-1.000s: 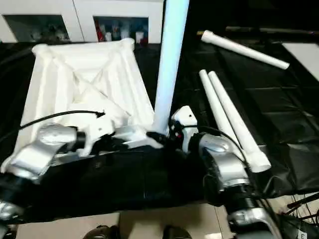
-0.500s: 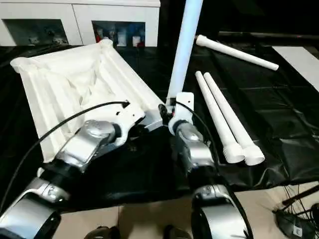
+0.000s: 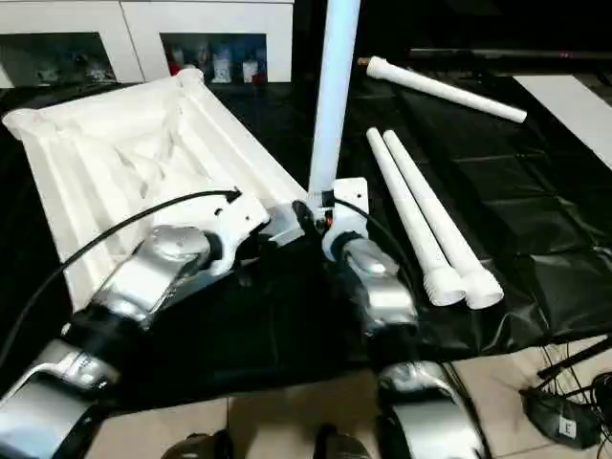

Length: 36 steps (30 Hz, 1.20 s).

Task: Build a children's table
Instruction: Rotate leg to tighten

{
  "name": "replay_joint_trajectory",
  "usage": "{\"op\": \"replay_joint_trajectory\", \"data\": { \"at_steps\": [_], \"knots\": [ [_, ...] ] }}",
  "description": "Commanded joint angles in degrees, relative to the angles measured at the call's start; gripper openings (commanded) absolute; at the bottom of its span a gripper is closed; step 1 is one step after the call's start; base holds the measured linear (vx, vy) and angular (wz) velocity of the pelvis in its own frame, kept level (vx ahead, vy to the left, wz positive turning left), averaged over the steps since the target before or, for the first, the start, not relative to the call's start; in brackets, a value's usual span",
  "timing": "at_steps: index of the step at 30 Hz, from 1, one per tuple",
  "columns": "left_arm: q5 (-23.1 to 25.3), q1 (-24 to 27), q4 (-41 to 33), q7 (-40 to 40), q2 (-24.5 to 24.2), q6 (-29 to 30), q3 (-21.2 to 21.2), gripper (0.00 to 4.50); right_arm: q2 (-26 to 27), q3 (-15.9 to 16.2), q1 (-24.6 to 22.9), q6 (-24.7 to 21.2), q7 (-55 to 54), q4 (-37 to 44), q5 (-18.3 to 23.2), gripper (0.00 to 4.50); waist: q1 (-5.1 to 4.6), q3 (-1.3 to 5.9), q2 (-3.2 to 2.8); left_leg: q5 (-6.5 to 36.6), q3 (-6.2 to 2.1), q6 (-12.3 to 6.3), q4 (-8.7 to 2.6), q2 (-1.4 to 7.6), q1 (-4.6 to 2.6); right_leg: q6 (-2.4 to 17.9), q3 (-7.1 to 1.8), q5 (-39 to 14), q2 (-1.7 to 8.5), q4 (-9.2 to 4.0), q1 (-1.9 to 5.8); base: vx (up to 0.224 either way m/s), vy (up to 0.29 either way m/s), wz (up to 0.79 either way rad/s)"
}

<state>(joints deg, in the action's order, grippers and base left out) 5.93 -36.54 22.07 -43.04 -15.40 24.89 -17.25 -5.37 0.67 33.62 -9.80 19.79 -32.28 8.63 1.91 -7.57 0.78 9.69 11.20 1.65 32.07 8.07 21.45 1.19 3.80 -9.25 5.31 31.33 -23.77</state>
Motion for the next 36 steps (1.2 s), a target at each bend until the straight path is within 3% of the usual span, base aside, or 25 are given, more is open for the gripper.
{"op": "replay_joint_trajectory", "data": {
  "at_steps": [1,7,9,12,14,17,19,22,23,26,30,36],
  "knots": [
    [-1.29,2.37,-2.18,-2.89,-2.28,-1.3,0.34,0.0,-3.92,1.67,-1.46,-2.64,6.99,5.92,0.4,4.06,0.5,3.7,0.09,17.78,-2.39,-3.14,-4.62,5.05,-0.78,10.24,-3.24,-18.99,4.59,-3.18,2.4,0.052,-0.029,0.01],
    [-3.34,4.75,-5.03,-8.01,-5.93,-5.05,0.97,0.0,-12.11,4.67,-4.48,-2.88,18.96,11.26,-1.0,4.18,0.81,3.94,0.25,13.83,-1.58,-5.53,-3.71,4.85,-1.01,12.4,-3.4,-15.42,4.21,-2.63,2.06,0.069,-0.04,0.05],
    [-6.29,6.8,-8.16,-13.91,-8.57,-6.9,1.15,0.0,-15.82,6.33,-5.99,-1.5,25.97,13.55,-0.22,4.18,0.88,4.65,0.22,6.17,-1.52,-7.99,-3.1,4.8,-0.32,14.89,-3.22,-5.62,4.03,-1.11,2.96,0.076,-0.046,0.03],
    [-8.17,8.31,-10.95,-17.84,-10.34,-7.22,0.89,0.0,-17.08,7.25,-6.25,-1.73,27.43,14.75,0.53,4.18,1.0,5.24,0.34,-1.81,-1.28,-12.15,-1.94,4.51,0.06,18.12,-3.25,7.7,3.73,0.76,3.04,0.042,-0.026,-0.01],
    [-8.59,8.87,-12.02,-18.99,-11.17,-7.53,0.72,0.0,-17.69,7.96,-6.42,-2.7,29.19,15.86,1.38,4.18,0.99,5.11,0.23,-2.09,-1.25,-13.82,-1.78,4.54,0.22,18.71,-2.94,7.71,3.58,0.76,2.98,0.0,0.0,0.0],
    [-9.04,9.43,-13.29,-20.39,-12.41,-7.74,0.45,0.0,-18.19,9.88,-6.12,-3.03,32.46,16.29,1.38,4.18,1.1,4.58,0.09,2.68,-1.27,-12.18,-2.05,5.09,0.0,17.81,-2.82,-1.8,3.52,-0.1,2.59,0.0,0.0,0.0],
    [-9.0,9.52,-13.53,-20.89,-12.8,-8.04,0.27,0.0,-17.84,10.02,-5.74,-2.83,33.49,15.94,1.31,4.18,1.3,4.13,-0.01,8.3,-1.29,-8.49,-2.59,5.32,-0.59,15.91,-2.97,-11.6,3.51,-1.16,2.14,0.0,0.0,0.0],
    [-9.04,9.68,-13.78,-21.26,-13.08,-8.25,0.27,0.0,-17.71,10.09,-5.6,-2.62,35.37,15.8,1.76,4.18,1.3,3.87,0.12,13.18,-1.47,-4.71,-3.11,5.39,-0.88,13.28,-3.15,-18.31,3.57,-1.82,1.95,0.0,0.0,0.0],
    [-9.14,9.75,-13.91,-21.45,-13.21,-8.23,0.27,0.0,-17.72,10.16,-5.58,-2.66,36.04,15.75,2.1,4.18,1.34,4.09,0.07,13.24,-1.54,-3.94,-3.13,5.41,-1.0,12.82,-3.23,-18.3,3.63,-1.75,2.02,0.0,0.0,0.0],
    [-9.28,9.96,-14.26,-21.92,-13.45,-8.29,0.31,0.0,-17.86,10.47,-5.41,-2.73,36.65,15.38,2.3,4.18,1.3,4.39,0.16,10.81,-1.48,-4.36,-2.97,5.31,-0.73,13.24,-3.3,-14.14,3.57,-1.22,2.23,0.0,0.0,0.0],
    [-9.22,10.21,-14.57,-22.16,-13.56,-8.29,0.24,0.0,-17.81,10.8,-5.32,-3.1,37.41,14.74,2.33,3.93,1.36,4.8,0.29,7.04,-1.25,-6.46,-2.46,5.05,-0.46,14.99,-3.28,-8.13,3.59,-0.53,2.5,0.0,0.0,0.0],
    [-9.12,10.13,-14.3,-22.32,-13.6,-8.42,0.25,0.0,-17.04,9.94,-5.16,-3.39,37.83,14.06,2.77,3.5,1.49,4.87,0.29,6.38,-1.26,-7.28,-2.28,5.04,-0.46,15.21,-3.16,-8.51,3.6,-0.5,2.55,0.0,0.0,0.0]
  ]
}}
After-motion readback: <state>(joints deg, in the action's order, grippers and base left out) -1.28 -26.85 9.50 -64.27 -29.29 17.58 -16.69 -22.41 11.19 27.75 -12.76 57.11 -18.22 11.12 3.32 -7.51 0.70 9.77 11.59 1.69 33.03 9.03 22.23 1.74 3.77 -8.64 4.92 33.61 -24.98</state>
